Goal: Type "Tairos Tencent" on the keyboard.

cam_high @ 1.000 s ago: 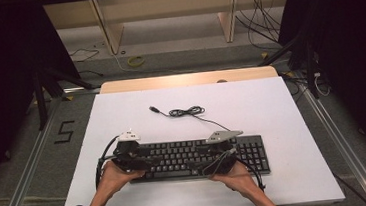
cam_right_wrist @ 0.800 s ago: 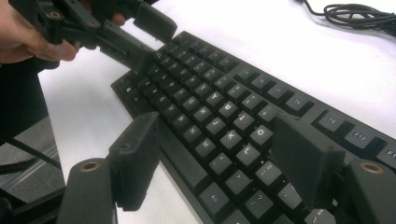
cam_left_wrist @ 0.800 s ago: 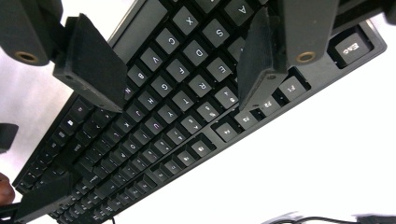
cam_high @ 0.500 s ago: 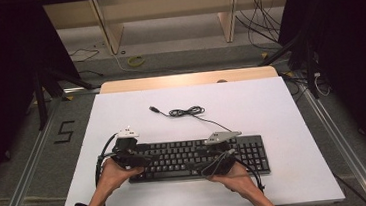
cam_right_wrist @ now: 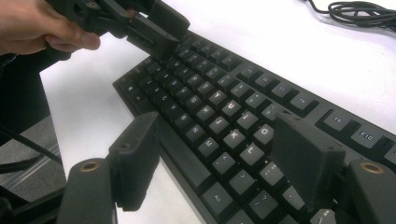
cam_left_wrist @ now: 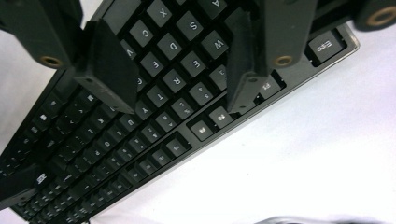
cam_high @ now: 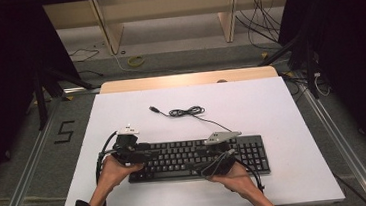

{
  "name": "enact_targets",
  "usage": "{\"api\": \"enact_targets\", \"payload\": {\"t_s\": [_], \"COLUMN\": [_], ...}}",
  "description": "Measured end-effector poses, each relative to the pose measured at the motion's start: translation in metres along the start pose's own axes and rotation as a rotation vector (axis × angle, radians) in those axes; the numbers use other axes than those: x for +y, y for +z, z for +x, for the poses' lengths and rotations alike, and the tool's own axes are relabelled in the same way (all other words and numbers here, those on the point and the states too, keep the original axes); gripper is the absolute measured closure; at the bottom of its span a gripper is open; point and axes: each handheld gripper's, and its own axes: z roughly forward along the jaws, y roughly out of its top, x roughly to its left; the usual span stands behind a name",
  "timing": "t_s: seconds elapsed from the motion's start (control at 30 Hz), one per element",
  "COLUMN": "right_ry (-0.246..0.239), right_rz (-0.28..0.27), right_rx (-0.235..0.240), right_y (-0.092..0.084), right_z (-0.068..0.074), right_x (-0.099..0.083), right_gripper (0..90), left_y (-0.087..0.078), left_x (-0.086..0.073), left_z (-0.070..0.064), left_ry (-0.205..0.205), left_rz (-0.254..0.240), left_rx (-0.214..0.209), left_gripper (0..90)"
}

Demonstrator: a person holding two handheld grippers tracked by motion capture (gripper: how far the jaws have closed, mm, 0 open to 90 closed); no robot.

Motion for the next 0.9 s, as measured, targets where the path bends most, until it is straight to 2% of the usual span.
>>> {"api": "enact_targets", "payload": {"t_s": [0.17, 0.33, 0.57, 0.73, 0.9], "right_ry": [0.001, 0.0, -0.002, 0.001, -0.004], "right_rz": [0.0, 0.0, 0.001, 0.005, 0.007], "right_rx": [0.001, 0.001, 0.003, 0.005, 0.004], "right_y": [0.0, 0.0, 0.0, 0.001, 0.001], "right_z": [0.0, 0.0, 0.001, 0.001, 0.001], "right_x": [0.0, 0.0, 0.0, 0.0, 0.0], "right_gripper": [33.3, 33.4, 33.4, 33.4, 33.3], "left_y": [0.002, 0.008, 0.014, 0.018, 0.021], "left_x": [0.001, 0.001, 0.001, 0.0, -0.002], "left_z": [0.001, 0.001, 0.0, 0.001, 0.001], "left_ry": [0.002, 0.013, 0.033, 0.042, 0.038], "left_rz": [0.008, 0.047, 0.089, 0.111, 0.125], "left_rx": [0.006, 0.004, 0.013, 0.019, 0.02], "left_gripper": [53.7, 68.2, 83.7, 88.7, 89.0]}}
